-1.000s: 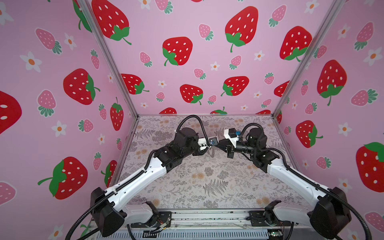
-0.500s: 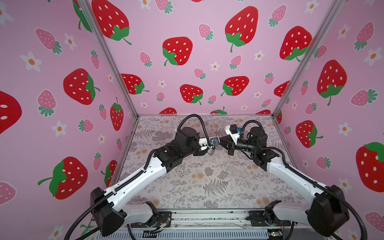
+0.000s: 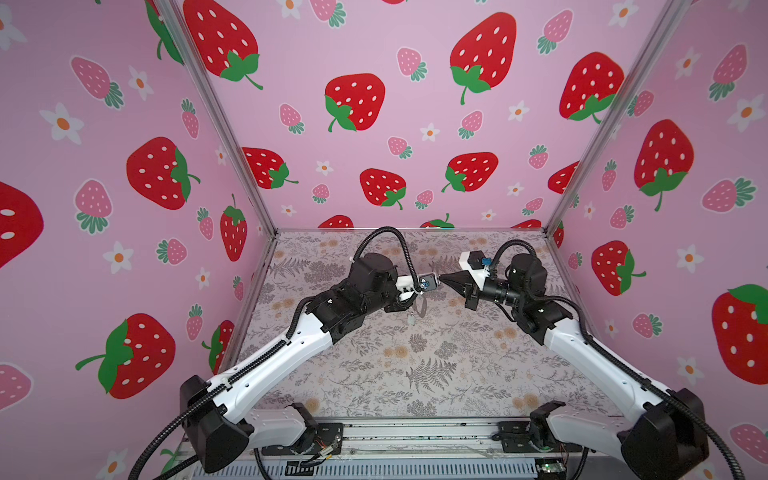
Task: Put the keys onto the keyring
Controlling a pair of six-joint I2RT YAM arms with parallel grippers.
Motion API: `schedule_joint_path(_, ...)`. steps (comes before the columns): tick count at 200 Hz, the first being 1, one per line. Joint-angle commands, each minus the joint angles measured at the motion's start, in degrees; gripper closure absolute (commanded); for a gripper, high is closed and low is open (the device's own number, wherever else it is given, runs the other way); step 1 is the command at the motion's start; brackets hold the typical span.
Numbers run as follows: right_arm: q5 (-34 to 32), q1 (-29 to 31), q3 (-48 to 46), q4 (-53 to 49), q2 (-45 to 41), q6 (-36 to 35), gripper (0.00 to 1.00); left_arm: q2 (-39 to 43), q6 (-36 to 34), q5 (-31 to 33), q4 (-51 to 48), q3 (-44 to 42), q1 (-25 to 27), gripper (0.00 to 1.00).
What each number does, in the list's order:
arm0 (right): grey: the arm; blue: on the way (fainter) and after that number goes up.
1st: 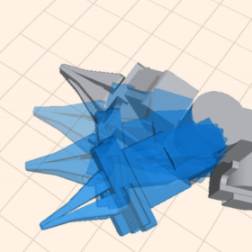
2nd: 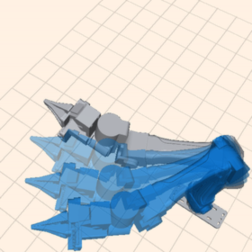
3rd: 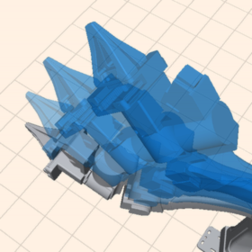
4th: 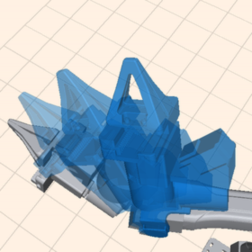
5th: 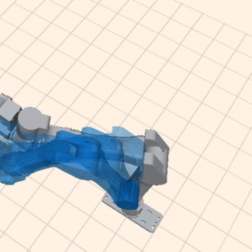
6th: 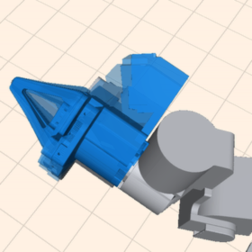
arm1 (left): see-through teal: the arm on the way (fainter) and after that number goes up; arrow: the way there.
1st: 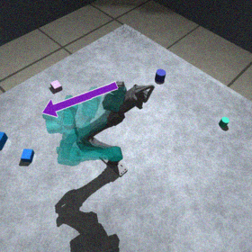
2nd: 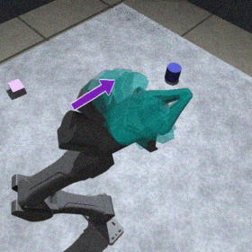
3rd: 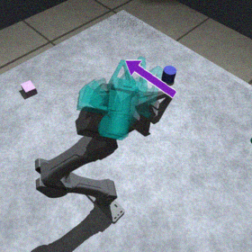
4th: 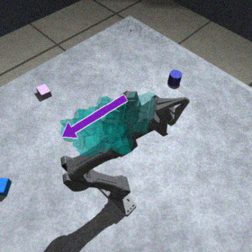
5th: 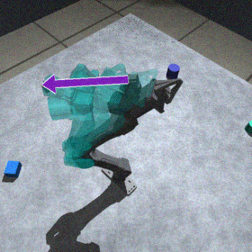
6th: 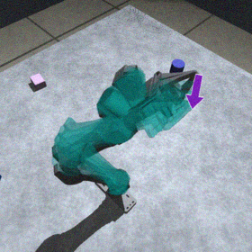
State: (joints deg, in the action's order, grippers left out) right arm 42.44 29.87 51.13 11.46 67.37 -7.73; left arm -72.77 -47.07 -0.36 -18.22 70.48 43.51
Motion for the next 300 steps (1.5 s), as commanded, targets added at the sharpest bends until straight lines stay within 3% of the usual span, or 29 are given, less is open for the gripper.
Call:
schedule_joint_path(1, -4.97, -0.2, 1.77, -3.71, -1.03, -4.91, 1.0, 1.14, 0.07, -1.48, -0.75, 3.0, -0.09, 1.0)
schedule_joint_path(29, -9.34, -0.3, 1.35, -3.98, -2.86, -8.37, 1.0, 1.16, -0.33, -1.84, -1.47, 2.92, -0.21, 1.0)
schedule_joint_path(76, 0.97, -0.25, -1.81, 3.28, -1.44, -4.73, 1.0, -0.43, 2.64, -1.57, 0.0, 4.51, -0.3, 1.0)
schedule_joint_path(214, 5.09, 0.19, -5.15, 14.47, -0.32, -0.62, 1.0, -5.36, 6.81, -5.46, -0.61, 8.78, -0.19, 1.0)
schedule_joint_path(300, 6.26, 0.54, -4.99, 16.06, 0.74, 0.08, 1.0, -6.83, 7.69, -4.75, -0.92, 10.37, 0.29, 1.0)
